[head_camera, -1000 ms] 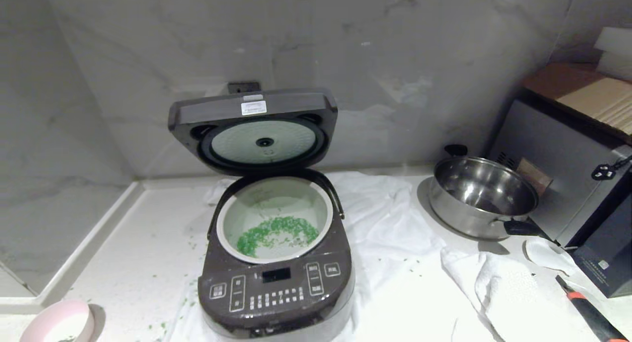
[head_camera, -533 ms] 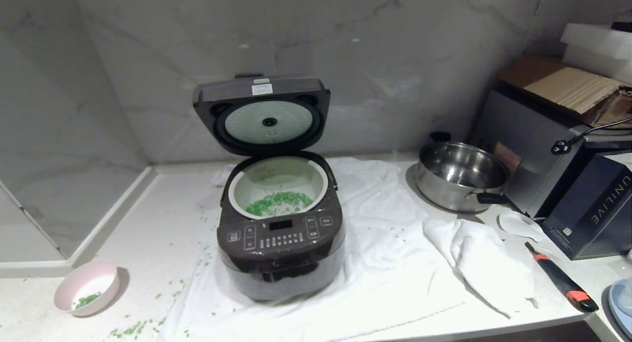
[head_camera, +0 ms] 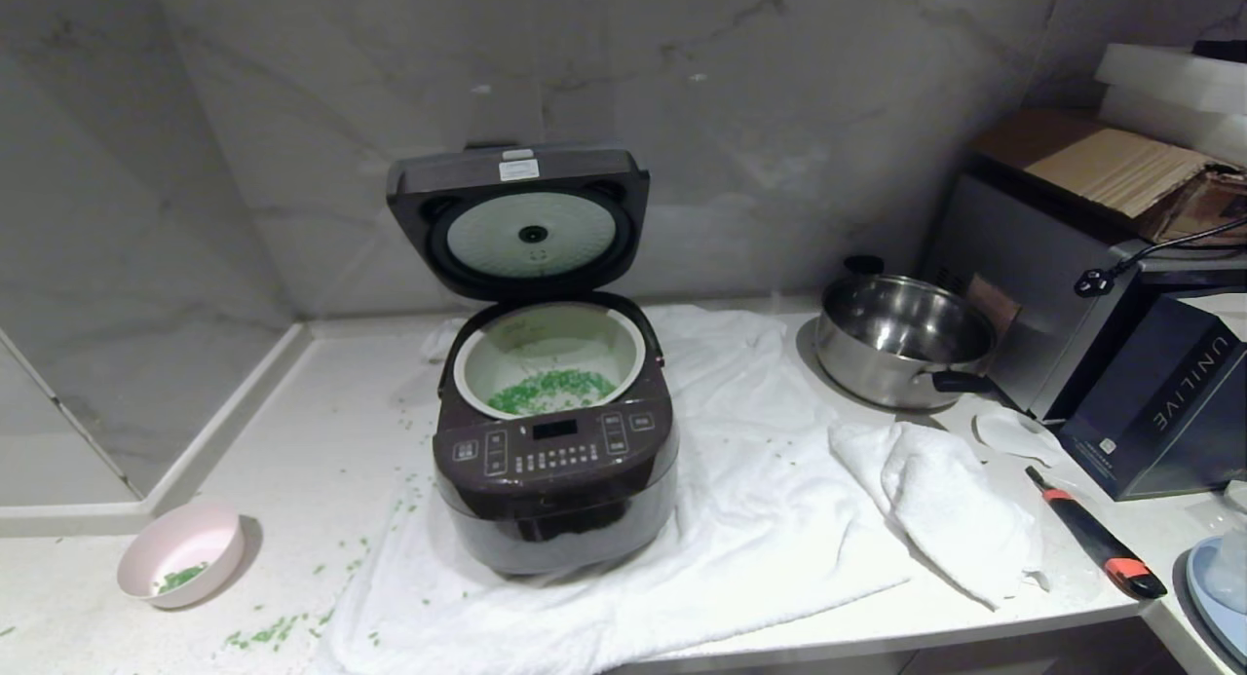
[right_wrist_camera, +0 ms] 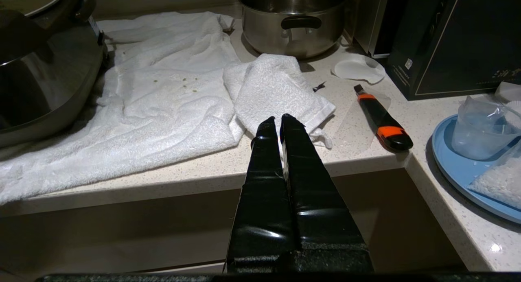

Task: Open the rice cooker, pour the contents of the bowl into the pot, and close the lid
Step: Turn on the tap

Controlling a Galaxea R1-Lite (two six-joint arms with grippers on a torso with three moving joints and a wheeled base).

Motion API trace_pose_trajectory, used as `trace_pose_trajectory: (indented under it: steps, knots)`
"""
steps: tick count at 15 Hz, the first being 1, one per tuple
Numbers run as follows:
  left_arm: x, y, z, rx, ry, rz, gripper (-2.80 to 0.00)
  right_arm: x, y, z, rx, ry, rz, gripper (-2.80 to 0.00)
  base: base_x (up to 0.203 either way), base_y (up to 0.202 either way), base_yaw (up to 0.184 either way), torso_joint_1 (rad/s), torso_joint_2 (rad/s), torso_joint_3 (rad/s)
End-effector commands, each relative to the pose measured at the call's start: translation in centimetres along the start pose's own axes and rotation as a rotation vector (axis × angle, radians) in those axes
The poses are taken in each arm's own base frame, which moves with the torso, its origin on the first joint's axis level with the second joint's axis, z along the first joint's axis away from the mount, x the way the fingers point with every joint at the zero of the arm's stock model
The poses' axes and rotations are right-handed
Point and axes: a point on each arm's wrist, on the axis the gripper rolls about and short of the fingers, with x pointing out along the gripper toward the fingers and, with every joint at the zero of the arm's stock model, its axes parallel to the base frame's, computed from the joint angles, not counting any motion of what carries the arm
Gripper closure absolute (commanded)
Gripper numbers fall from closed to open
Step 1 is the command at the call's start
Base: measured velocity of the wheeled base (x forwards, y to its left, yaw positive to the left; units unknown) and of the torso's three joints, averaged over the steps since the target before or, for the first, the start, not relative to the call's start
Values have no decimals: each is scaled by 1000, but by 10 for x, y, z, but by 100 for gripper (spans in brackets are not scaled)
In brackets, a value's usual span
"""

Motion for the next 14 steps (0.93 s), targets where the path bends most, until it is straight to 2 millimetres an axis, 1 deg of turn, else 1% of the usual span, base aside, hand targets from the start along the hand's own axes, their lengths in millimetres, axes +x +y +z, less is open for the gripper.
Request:
trace_pose_trajectory:
  steps: [1,11,14]
  knots:
    - [0,0,0,-1,0,1,0,0,0,0,1,2,-1,0,0,0,0,0,0,0]
    - [0,0,0,-1,0,1,0,0,0,0,1,3,-1,0,0,0,0,0,0,0]
    - [0,0,0,-1,-1,0,0,0,0,0,2,3,0,0,3,-9,131,7,5,-2]
